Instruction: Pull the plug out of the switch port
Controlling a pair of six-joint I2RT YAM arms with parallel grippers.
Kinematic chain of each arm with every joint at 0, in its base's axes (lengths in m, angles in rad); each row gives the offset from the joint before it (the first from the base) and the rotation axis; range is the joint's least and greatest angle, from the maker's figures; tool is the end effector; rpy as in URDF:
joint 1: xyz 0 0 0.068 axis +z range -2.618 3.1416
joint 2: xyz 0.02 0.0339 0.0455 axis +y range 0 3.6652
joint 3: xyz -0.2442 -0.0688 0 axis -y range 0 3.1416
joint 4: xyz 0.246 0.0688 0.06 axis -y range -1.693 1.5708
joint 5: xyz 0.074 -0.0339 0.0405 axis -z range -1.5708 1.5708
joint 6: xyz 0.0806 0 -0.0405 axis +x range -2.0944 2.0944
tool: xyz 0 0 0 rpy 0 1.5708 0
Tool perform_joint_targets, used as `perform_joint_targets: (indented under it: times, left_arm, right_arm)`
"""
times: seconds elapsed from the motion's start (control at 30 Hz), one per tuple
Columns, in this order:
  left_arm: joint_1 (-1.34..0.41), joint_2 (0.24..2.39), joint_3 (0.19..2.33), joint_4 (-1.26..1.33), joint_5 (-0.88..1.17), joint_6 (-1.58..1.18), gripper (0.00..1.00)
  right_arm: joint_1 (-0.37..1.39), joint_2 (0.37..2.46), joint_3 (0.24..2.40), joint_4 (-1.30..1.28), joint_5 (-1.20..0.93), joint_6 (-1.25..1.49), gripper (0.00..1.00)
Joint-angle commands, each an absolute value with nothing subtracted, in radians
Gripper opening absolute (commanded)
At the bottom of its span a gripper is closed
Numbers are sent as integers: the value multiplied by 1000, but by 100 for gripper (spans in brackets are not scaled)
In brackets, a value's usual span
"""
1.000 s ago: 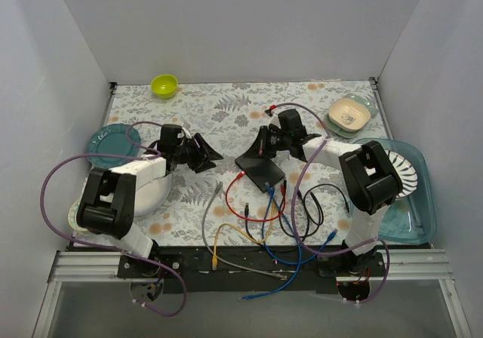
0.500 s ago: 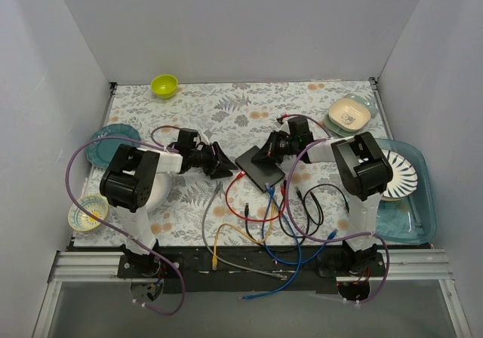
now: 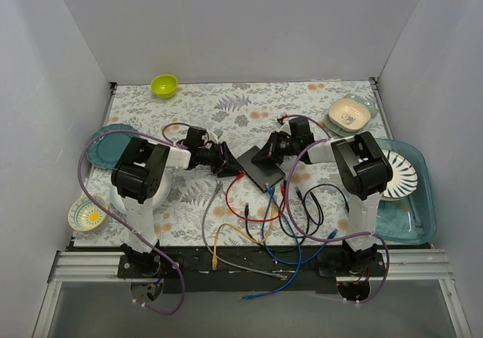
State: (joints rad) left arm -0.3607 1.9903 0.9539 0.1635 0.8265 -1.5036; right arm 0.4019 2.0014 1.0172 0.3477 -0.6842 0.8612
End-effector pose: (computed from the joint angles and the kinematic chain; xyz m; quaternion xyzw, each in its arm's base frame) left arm 0.3337 -0.1892 0.0568 0.3500 -0.7982 0.4764 0.1163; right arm 0.3646 0.2103 0.0826 0.0444 0.8534 0.4922 0.1656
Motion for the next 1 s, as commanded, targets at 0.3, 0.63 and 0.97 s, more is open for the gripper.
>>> perform_joint_targets:
  times: [0.3, 0.63, 0.97]
  left_arm:
    - [-393, 2022, 966, 141, 802, -1425, 24]
    - [-397, 2049, 1002, 106, 778, -1430, 14]
    - [-399, 2042, 986, 104, 764, -1424, 0]
  right_arm:
    - [403, 2056, 1023, 285, -666, 816, 1]
    - [403, 2052, 1025, 270, -661, 804, 1]
    - [446, 1887, 1035, 111, -545, 668, 1]
